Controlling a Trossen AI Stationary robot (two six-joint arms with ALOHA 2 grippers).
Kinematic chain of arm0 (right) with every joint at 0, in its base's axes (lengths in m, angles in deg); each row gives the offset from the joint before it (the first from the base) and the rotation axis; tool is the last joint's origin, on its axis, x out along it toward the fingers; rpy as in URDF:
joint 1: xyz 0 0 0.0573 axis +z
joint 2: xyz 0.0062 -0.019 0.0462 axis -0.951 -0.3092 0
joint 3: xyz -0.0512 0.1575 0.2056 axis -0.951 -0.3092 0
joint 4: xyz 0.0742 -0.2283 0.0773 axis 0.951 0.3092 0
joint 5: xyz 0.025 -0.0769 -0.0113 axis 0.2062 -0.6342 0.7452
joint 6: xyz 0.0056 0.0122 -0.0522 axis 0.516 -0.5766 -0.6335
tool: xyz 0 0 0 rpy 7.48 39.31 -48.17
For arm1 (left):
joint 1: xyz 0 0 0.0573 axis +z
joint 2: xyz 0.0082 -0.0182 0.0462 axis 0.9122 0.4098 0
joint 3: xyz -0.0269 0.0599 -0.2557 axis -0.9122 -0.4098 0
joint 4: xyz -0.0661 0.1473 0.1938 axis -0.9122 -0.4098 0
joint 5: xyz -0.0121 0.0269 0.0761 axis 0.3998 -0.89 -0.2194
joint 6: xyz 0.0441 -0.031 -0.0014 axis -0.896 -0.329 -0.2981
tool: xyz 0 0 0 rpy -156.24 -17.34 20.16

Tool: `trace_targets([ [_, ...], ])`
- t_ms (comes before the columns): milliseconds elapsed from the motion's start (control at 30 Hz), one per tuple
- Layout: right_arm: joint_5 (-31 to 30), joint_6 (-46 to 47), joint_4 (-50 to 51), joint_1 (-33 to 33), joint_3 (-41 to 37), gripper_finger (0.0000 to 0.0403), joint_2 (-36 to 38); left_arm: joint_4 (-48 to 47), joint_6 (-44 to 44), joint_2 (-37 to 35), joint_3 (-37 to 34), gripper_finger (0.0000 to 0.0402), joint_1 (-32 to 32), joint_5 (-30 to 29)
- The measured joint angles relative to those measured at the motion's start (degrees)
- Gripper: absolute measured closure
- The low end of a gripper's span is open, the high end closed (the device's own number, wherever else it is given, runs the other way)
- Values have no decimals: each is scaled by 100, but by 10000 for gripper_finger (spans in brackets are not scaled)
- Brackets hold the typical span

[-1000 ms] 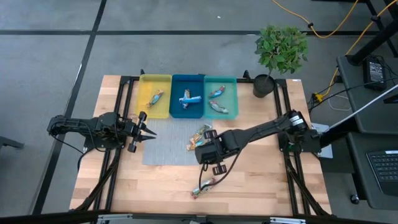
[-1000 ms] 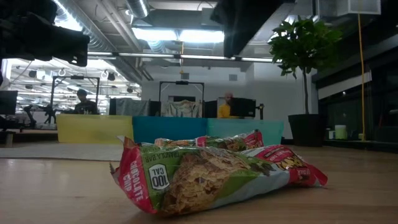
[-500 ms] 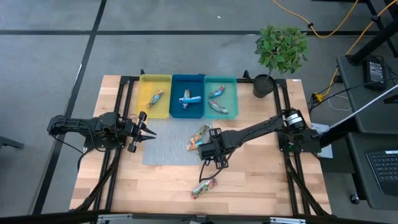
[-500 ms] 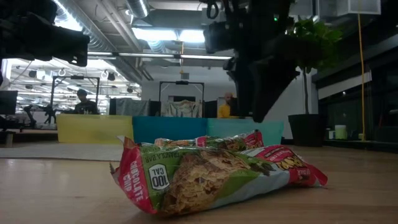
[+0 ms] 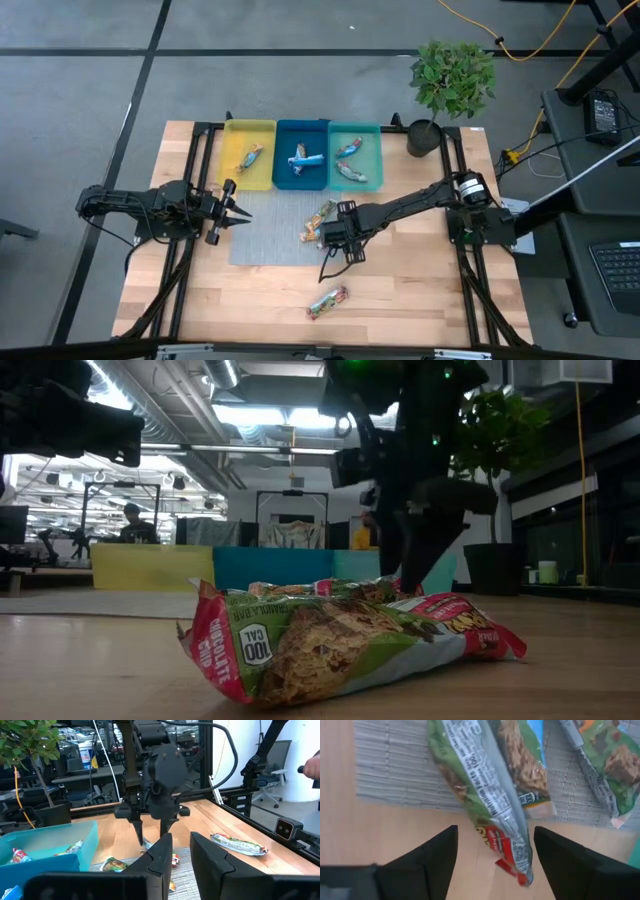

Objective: Pick and place Granola Bars by type
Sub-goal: Put the red granola bar into the light blue bin

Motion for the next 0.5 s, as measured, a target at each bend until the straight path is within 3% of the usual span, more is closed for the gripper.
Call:
trace_targets([
  [333, 325, -6, -312, -215, -296, 144, -2, 0, 0, 2, 0, 341, 0, 0],
  [500, 436, -27, -392, -209, -296, 178, -2, 0, 0, 1, 0, 339, 0, 2],
])
